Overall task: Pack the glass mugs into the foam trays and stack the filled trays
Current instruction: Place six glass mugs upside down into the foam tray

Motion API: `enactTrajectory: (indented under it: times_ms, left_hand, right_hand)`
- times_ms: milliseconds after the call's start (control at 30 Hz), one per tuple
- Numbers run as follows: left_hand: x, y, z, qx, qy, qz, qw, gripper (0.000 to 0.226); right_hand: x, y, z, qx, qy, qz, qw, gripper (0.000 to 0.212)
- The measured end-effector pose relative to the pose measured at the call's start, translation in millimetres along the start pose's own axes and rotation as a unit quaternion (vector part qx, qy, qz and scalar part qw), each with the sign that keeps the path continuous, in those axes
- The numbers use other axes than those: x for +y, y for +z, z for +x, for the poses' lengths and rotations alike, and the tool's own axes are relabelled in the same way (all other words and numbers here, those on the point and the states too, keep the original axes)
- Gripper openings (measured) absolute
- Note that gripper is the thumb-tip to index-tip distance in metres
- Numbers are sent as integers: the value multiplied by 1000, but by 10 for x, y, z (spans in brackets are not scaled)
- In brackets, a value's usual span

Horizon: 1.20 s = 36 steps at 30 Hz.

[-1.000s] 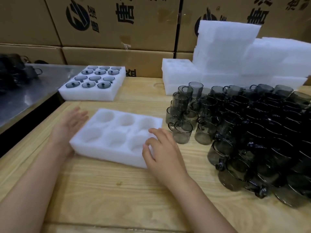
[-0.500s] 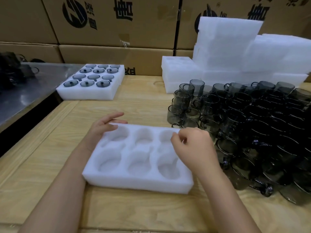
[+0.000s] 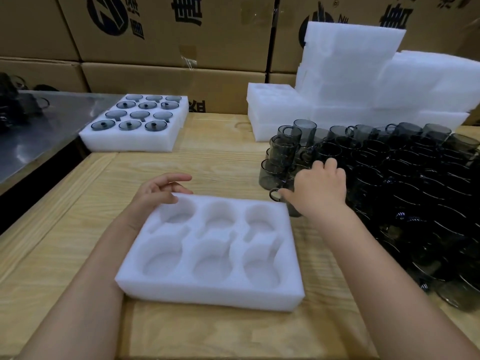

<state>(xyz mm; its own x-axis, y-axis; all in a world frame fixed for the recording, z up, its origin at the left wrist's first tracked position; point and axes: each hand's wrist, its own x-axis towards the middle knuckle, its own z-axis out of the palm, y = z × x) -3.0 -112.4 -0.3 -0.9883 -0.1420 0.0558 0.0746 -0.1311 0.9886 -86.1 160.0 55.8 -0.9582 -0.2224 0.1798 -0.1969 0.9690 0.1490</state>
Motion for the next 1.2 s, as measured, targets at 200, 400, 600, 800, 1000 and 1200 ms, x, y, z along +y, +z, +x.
enactTrajectory:
  times_ms: [200, 400, 600, 800, 1000, 1200]
  left_hand:
    - [0, 3, 8, 3, -1, -15, 1000, 49]
    - [-3, -5, 14, 6, 1, -4, 1000, 47]
    - [3, 25, -2, 11, 1, -7, 1000, 46]
    - [28, 58, -18, 16, -6, -8, 1000, 46]
    - [33, 60, -13, 25, -12, -11, 1000, 46]
    - [21, 50, -8, 29, -6, -1, 1000, 45]
  right_hand:
    - [-29, -15, 72, -67, -20, -18, 997, 49]
    - [-19, -174, -2, -45, -41, 75, 995, 34]
    - [152, -576, -189, 1, -89, 270, 959, 19]
    - [56, -525, -407, -52, -222, 314, 922, 11]
    - [75, -500, -416, -79, -273, 256, 924, 28]
    - [-32, -655, -394, -99, -305, 143, 936, 17]
